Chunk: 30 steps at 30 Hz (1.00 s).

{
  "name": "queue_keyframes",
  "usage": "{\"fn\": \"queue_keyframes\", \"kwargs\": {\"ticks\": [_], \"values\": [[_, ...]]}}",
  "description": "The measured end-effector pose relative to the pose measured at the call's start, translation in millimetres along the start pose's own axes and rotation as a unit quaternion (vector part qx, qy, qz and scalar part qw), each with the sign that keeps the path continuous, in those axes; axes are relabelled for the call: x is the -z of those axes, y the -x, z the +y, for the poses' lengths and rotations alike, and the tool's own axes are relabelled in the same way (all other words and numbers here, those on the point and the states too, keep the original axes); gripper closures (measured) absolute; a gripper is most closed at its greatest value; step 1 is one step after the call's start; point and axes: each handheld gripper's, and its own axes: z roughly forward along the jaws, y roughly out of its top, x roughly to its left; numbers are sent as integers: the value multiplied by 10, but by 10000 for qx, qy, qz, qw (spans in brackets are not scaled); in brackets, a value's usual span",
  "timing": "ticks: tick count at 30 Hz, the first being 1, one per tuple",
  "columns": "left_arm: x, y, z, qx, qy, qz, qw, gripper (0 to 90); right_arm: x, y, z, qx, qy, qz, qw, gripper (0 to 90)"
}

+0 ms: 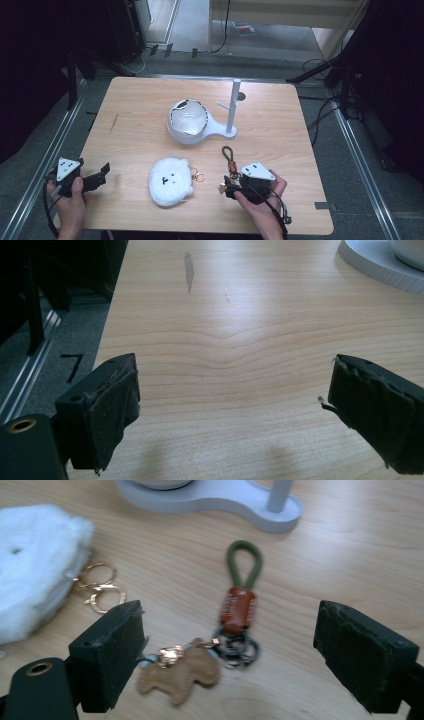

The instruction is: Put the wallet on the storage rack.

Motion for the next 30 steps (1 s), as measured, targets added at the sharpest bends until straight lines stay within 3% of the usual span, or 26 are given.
{"fn": "queue_keyframes", "kwargs": {"ticks": [2,7,11,30], "values": [[-6,-1,4,10,-6,-18,10000,70,-48,-134,5,26,-101,169,9998,135],[-19,8,11,-9,-19,-12,10000,70,-100,-283,10,-31,-202,342,9992,133],[-21,-2,11,64,-9,-8,10000,70,-177,-422,4,-123,-311,666,9972,133],[-16,1,8,31,14,-19,10000,70,-421,-962,-46,135,-670,1280,9894,133]]}}
